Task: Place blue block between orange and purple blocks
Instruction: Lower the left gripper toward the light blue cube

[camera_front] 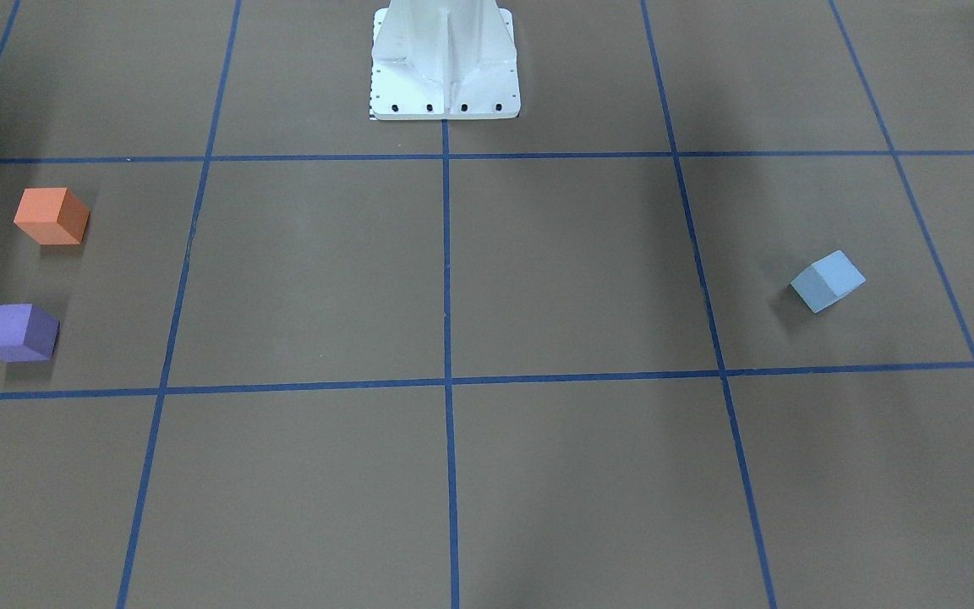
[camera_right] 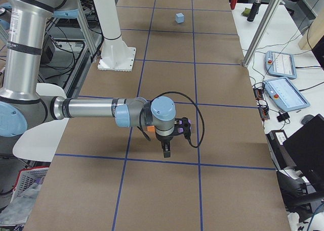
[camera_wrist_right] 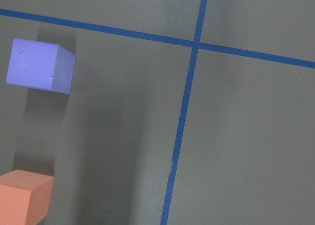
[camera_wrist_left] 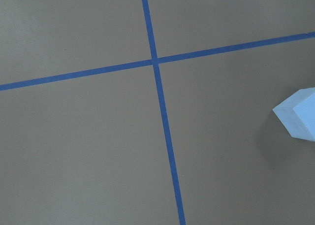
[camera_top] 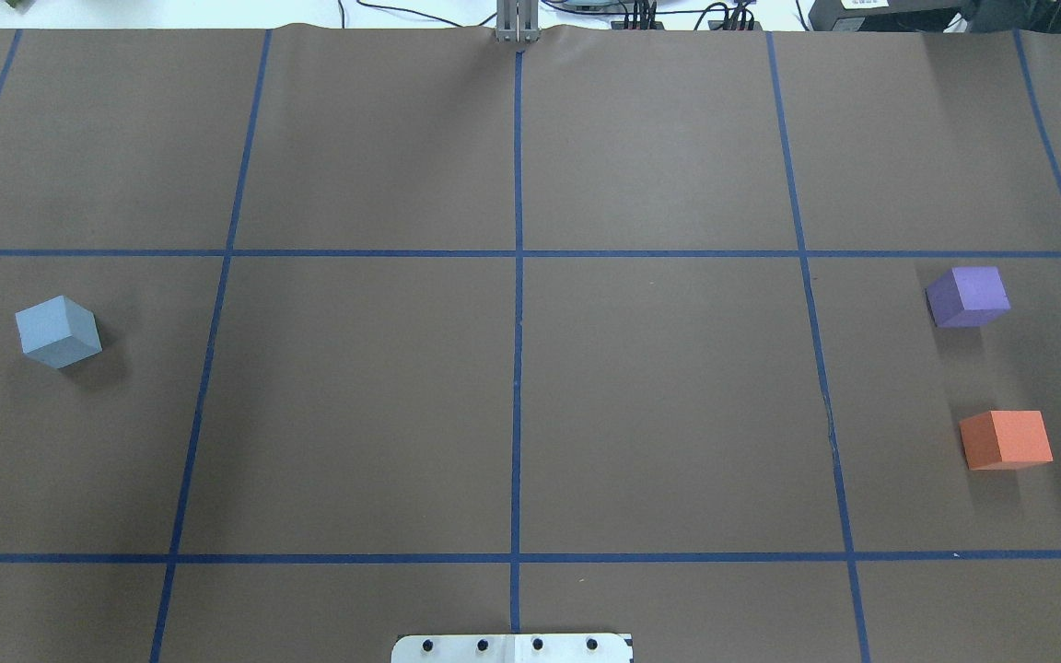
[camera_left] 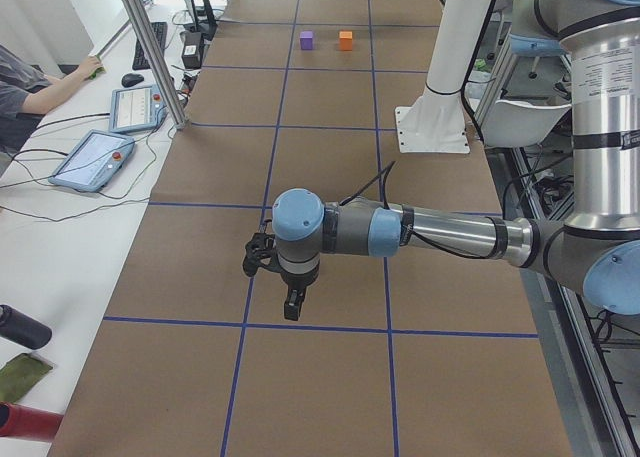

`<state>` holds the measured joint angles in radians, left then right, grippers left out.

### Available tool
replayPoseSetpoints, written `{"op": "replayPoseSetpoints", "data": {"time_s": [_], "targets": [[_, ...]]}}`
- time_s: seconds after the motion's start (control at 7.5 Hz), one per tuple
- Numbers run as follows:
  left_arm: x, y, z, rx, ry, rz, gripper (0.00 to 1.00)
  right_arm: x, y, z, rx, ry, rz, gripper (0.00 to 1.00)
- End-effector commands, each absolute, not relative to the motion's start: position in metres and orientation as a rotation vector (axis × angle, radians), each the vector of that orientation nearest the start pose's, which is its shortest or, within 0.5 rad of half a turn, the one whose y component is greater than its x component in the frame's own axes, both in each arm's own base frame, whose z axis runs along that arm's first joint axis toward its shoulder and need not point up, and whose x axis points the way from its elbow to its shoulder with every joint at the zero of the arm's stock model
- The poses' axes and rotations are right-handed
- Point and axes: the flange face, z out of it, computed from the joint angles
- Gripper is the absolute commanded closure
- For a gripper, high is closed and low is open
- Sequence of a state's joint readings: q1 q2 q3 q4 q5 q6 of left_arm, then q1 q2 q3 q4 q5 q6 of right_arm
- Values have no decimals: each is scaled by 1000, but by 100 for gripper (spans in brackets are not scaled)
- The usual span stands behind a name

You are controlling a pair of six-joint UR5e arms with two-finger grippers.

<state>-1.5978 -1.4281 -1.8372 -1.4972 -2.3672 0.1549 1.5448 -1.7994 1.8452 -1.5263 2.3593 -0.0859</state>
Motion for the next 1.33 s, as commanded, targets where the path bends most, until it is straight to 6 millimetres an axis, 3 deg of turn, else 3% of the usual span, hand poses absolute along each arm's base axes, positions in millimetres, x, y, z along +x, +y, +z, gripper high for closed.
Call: {"op": "replayPoseSetpoints", "data": {"time_s": [0.0, 0.53, 0.67, 0.8, 0.93, 1.07, 1.2], "targets": [[-75, -429, 600, 123, 781, 143, 0, 52, -403, 619, 109, -786, -142, 0], [-72, -439, 571, 206, 771, 177, 0, 52, -405, 617, 135, -785, -153, 0], [-58, -458, 556, 223, 772, 216, 0, 52, -405, 617, 136, -784, -154, 0], [-14, -490, 535, 166, 790, 177, 0, 52, -405, 617, 136, -785, -155, 0], [19, -500, 525, 68, 812, 6, 0, 51, -405, 617, 134, -785, -155, 0], [43, -508, 517, 45, 830, -66, 0, 51, -405, 617, 134, -785, -155, 0], [58, -513, 524, 52, 838, -75, 0, 51, -405, 617, 134, -785, -155, 0]]}}
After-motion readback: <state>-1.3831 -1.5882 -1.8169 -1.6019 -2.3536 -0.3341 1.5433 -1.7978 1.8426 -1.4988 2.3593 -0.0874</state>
